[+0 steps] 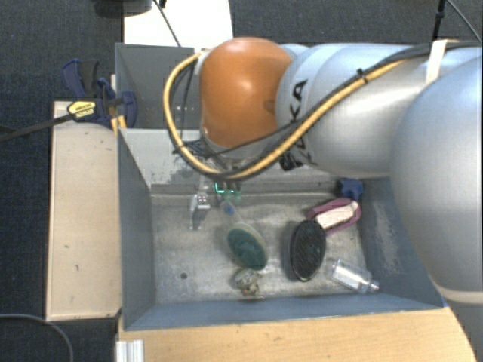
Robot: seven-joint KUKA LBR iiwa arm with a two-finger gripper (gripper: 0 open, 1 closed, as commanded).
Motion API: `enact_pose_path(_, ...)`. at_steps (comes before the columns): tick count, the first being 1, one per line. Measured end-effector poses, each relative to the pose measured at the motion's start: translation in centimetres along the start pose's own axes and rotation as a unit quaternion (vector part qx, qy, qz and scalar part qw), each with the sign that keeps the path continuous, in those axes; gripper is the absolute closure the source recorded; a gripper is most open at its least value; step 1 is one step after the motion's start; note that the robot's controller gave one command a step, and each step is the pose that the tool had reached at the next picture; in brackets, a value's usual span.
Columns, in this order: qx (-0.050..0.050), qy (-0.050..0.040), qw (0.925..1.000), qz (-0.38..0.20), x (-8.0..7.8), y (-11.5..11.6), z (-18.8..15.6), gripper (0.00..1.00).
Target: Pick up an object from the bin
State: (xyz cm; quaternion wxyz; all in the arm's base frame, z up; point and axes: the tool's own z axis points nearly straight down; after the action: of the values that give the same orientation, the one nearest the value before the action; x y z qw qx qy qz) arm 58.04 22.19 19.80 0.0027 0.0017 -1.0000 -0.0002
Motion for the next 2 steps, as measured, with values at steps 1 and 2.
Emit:
enact_pose_path(1,0.000,-0.0041,0.9959,-0.090,5.4,0.4,12.9,0.00)
enact_pose_path(2,0.001,-0.0064,0.9544,-0.298,4.8,-6.6,12.6,0.00)
